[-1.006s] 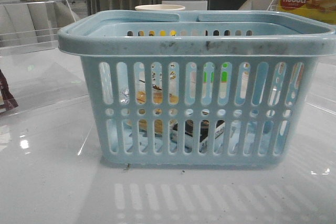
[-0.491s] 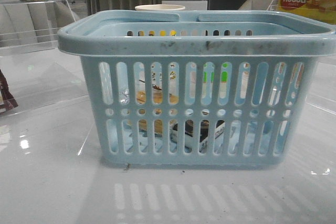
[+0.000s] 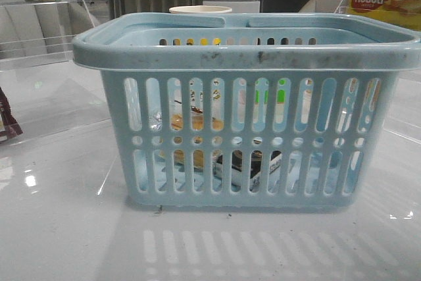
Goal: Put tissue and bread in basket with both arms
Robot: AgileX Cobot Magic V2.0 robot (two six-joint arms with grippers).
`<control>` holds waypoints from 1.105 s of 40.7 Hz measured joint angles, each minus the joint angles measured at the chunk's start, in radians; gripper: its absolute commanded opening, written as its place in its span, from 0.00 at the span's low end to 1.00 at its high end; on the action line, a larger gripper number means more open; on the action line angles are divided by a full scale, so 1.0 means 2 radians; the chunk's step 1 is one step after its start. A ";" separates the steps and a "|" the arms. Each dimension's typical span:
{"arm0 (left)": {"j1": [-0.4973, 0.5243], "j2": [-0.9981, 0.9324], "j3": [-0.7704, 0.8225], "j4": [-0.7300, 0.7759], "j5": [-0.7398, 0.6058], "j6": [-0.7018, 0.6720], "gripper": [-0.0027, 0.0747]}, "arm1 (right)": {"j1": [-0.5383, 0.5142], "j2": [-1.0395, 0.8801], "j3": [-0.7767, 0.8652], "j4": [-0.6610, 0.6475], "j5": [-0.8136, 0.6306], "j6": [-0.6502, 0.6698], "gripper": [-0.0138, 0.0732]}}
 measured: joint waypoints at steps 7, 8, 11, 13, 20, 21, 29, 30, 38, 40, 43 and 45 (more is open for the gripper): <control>0.062 -0.037 0.088 0.002 -0.098 0.000 0.15 | 0.000 0.000 0.000 0.000 0.000 0.000 0.23; 0.073 -0.042 0.102 0.002 -0.109 0.000 0.15 | 0.000 0.000 0.000 0.000 0.000 0.000 0.23; 0.098 -0.055 0.136 0.002 -0.141 0.000 0.15 | 0.000 0.000 0.000 0.000 0.000 0.000 0.23; 0.115 -0.064 0.157 0.002 -0.162 0.000 0.15 | 0.000 0.000 0.000 0.000 0.000 0.000 0.23; 0.154 -0.096 0.213 0.002 -0.208 0.000 0.15 | 0.000 0.000 0.000 0.000 0.000 0.000 0.23; 0.159 -0.098 0.219 0.002 -0.215 0.000 0.15 | 0.000 0.000 0.000 0.000 0.000 0.000 0.23; 0.173 -0.099 0.243 -0.016 -0.257 0.000 0.15 | 0.000 0.000 0.000 0.000 0.001 0.000 0.23; 0.173 -0.099 0.243 -0.020 -0.261 0.000 0.15 | 0.000 0.000 0.000 0.000 0.001 0.000 0.23; 0.174 -0.099 0.243 -0.036 -0.266 0.000 0.15 | 0.000 0.000 0.000 0.000 0.001 0.000 0.23; 0.174 -0.099 0.243 -0.037 -0.266 0.000 0.15 | 0.000 0.000 0.000 0.000 0.001 0.000 0.23; 0.174 -0.099 0.243 -0.037 -0.266 0.000 0.15 | 0.000 0.000 0.000 0.000 0.001 0.000 0.23; 0.174 -0.099 0.243 -0.038 -0.267 0.000 0.15 | 0.000 0.000 0.000 0.000 0.001 0.000 0.23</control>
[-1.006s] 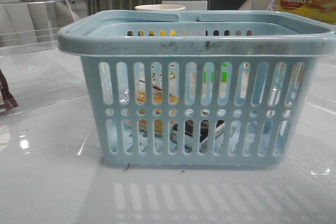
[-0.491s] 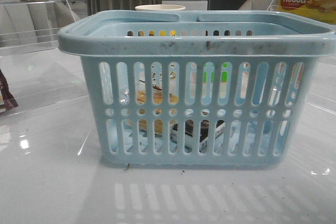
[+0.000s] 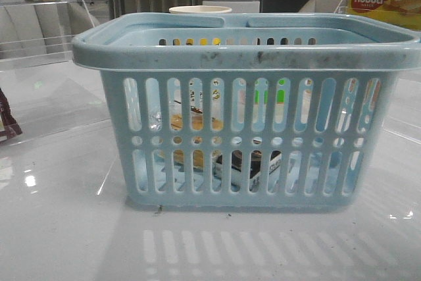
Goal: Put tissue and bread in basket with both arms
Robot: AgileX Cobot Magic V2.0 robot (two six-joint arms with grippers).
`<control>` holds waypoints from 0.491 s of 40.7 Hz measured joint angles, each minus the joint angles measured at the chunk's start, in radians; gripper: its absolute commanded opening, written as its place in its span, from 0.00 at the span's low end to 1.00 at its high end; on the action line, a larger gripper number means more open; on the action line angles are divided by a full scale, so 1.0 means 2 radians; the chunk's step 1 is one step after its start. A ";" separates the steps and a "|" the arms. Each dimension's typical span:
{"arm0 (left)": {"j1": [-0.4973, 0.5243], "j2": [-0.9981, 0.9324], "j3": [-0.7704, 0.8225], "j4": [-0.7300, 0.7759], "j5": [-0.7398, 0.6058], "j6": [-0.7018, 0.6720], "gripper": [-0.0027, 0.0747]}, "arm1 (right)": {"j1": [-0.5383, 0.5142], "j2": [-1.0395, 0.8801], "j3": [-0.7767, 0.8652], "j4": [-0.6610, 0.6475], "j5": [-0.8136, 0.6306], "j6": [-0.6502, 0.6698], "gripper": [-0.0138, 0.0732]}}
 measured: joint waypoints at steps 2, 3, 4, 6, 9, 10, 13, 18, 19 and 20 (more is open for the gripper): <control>0.000 0.000 0.000 0.000 -0.005 0.000 0.15 | 0.000 0.000 0.000 0.000 0.000 0.000 0.23; 0.000 0.000 0.000 0.000 -0.008 0.000 0.15 | 0.000 0.000 0.000 0.000 0.000 0.000 0.23; 0.000 0.000 0.000 0.000 -0.012 0.000 0.15 | 0.000 0.000 0.000 0.000 0.000 0.000 0.23; 0.000 0.000 0.000 0.000 -0.021 0.000 0.15 | 0.000 0.000 0.000 0.000 0.000 0.000 0.23; 0.000 0.000 0.000 0.000 -0.030 0.000 0.15 | 0.000 0.000 0.000 0.000 0.000 0.000 0.23; 0.000 0.000 0.000 0.000 -0.031 0.000 0.15 | 0.000 0.000 0.000 0.000 0.000 0.000 0.23; 0.000 0.000 0.000 0.000 -0.036 0.003 0.15 | 0.000 0.000 0.000 0.000 0.000 0.000 0.23; 0.000 0.000 0.000 0.000 -0.040 0.006 0.15 | 0.000 0.000 0.000 0.000 0.000 0.000 0.23; 0.000 0.000 0.000 0.000 -0.044 0.006 0.15 | 0.000 0.000 0.000 0.000 0.000 0.000 0.23; 0.000 0.000 0.000 0.000 -0.044 0.007 0.15 | 0.000 0.000 0.000 0.000 0.000 0.000 0.23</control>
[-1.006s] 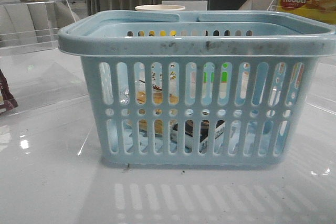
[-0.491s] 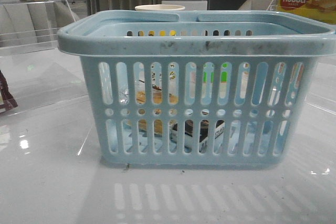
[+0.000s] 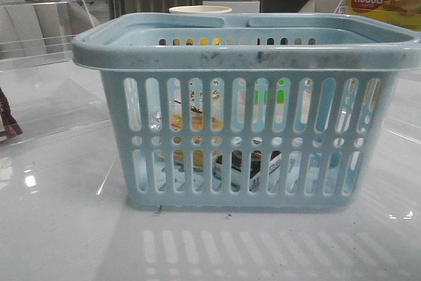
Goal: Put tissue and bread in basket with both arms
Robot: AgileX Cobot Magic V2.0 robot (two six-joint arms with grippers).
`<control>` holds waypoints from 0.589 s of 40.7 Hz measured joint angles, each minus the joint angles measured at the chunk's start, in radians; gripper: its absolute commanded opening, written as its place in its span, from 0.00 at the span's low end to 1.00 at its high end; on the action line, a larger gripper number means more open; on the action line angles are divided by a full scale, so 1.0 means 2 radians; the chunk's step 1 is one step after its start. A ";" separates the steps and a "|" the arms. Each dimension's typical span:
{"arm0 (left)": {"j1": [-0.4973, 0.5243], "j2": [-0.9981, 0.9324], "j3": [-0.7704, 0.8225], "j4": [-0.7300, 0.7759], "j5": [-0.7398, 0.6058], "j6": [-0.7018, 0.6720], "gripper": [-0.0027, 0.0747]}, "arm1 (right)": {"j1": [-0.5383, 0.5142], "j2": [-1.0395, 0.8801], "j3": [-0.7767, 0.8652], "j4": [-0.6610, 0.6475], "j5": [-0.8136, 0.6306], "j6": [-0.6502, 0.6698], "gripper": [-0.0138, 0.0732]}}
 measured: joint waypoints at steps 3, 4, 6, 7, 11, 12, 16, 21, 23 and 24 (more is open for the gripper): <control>0.000 0.000 0.000 -0.005 -0.003 0.005 0.15 | 0.000 0.000 0.000 0.000 0.000 0.000 0.23; 0.000 0.000 0.000 -0.008 -0.004 0.006 0.15 | 0.000 0.000 0.000 0.000 0.000 0.000 0.23; 0.000 0.000 0.000 -0.015 -0.004 0.008 0.15 | 0.000 0.000 0.000 0.000 0.000 0.000 0.23; 0.000 0.000 0.000 -0.017 -0.005 0.009 0.15 | 0.000 0.000 0.000 0.000 0.000 0.000 0.23; 0.000 0.000 0.000 -0.024 -0.005 0.012 0.15 | 0.000 0.000 0.000 0.000 0.000 0.000 0.23; 0.000 0.000 0.000 -0.024 -0.005 0.012 0.15 | 0.000 0.000 0.000 0.000 0.000 0.000 0.23; 0.000 0.000 0.000 -0.024 -0.005 0.013 0.15 | 0.000 0.000 0.000 0.000 0.000 0.000 0.23; 0.000 0.000 0.000 -0.024 -0.005 0.013 0.15 | 0.000 0.000 0.000 0.000 0.000 0.000 0.23; 0.000 0.000 0.000 -0.024 -0.005 0.013 0.15 | 0.000 0.000 0.000 0.000 0.000 0.000 0.23; 0.000 0.000 0.000 -0.024 -0.005 0.013 0.15 | 0.000 0.000 0.000 0.000 0.000 0.000 0.23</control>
